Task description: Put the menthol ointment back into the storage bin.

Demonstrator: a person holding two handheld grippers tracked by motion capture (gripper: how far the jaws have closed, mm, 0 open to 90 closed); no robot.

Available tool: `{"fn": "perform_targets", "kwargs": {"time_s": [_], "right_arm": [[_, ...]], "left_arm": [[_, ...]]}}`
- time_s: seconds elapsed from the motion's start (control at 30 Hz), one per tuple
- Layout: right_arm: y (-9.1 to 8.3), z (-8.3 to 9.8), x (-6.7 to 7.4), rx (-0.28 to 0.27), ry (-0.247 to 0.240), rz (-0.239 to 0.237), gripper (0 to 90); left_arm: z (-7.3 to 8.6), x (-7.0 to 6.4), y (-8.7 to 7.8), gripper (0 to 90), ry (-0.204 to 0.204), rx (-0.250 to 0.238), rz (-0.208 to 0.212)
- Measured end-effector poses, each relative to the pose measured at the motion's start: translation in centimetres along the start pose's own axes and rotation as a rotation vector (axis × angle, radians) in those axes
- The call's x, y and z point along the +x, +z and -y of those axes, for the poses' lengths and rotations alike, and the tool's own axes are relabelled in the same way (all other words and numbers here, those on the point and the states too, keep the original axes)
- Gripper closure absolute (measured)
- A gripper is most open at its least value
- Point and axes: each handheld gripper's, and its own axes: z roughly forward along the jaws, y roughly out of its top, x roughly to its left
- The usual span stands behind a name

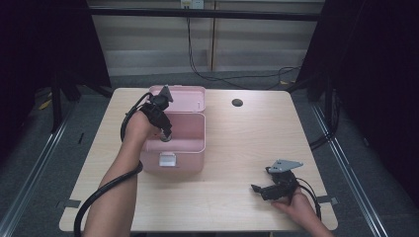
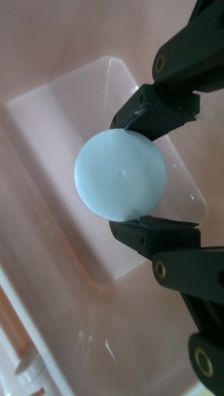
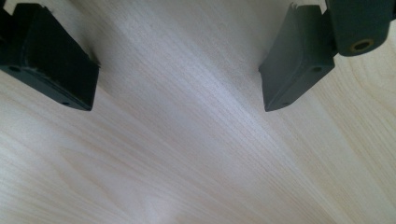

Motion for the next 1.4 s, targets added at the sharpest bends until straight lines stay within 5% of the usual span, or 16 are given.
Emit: {"fn": "perform_targets", "kwargs": {"time_s": [0.67, 1.4], "right_arm": [[0.0, 0.0, 0.0, -0.001, 0.0, 0.0, 10.7], [0.0, 0.0, 0.0, -0.001, 0.0, 0.0, 10.7]], "left_arm": [[-0.3, 0.5, 3.4, 50.4, -0.099, -0.027, -0.043], [-0.3, 0.7, 5.2, 50.1, -0.119, -0.045, -0.086]]}}
